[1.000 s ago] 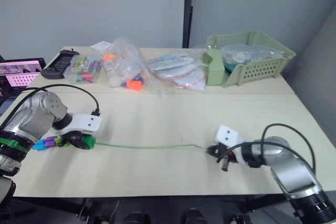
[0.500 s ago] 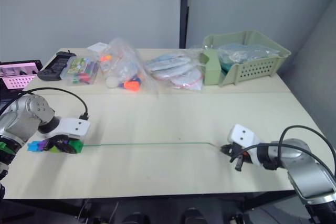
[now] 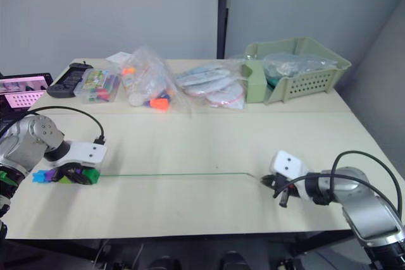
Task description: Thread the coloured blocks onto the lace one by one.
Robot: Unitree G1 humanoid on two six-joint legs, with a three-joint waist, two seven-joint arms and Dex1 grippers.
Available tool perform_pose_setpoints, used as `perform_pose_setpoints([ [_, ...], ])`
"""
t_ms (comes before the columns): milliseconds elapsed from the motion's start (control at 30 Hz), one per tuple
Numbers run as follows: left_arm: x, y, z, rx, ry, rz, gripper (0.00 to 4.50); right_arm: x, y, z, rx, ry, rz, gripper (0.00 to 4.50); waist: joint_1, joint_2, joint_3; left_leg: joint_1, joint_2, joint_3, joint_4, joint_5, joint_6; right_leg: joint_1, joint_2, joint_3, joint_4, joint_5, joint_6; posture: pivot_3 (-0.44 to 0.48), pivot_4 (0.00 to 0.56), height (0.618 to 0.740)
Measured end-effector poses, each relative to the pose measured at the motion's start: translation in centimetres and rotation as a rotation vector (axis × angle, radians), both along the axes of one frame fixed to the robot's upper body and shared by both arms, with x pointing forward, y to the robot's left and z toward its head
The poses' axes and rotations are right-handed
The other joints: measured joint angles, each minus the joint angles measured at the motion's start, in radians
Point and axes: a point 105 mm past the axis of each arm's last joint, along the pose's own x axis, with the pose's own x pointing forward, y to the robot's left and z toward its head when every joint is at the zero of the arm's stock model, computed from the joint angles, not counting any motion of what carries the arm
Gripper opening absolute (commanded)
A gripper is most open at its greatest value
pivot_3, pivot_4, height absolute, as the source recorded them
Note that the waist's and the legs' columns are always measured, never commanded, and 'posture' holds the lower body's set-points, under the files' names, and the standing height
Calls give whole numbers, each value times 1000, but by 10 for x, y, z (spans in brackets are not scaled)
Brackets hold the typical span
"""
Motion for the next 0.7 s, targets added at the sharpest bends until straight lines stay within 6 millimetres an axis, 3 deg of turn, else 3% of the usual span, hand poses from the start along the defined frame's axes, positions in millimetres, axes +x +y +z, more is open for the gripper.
perform_pose_setpoints([
  [267, -2, 0, -1, 1, -10, -4, 1189, 5, -5, 0, -11, -2, -19, 0, 1, 1, -1, 1, 0, 1, 0, 0, 0, 1, 0, 0, 0, 0, 0, 0, 150, 740],
  [500, -3, -1, -2, 2, -38, -21, 1189, 2, 7, -24, -41, 54, -4, 0, 2, 3, -2, 1, 0, 1, 0, 0, 0, 1, 0, 1, 0, 0, 0, 0, 150, 740],
  [600, -3, -2, -2, 2, -47, -27, 1189, 8, 11, -24, -45, 38, -11, 0, 0, 3, -2, 2, 0, 1, 0, 0, 0, 2, 0, 1, -1, 0, 0, 0, 150, 740],
  [667, -4, -1, -3, 0, -51, -25, 2240, 11, 15, -24, -25, 33, -27, 686, 0, 2, -2, 4, 0, 1, 0, 0, 0, 4, 0, 0, -1, 0, 0, 0, 150, 740],
  [700, -4, -1, -3, 0, -52, -27, 2557, 12, 17, -24, -15, 31, -30, 1009, -1, 2, -2, 4, 1, 1, 0, 0, 0, 5, 0, 0, -1, 0, 0, 0, 150, 740],
])
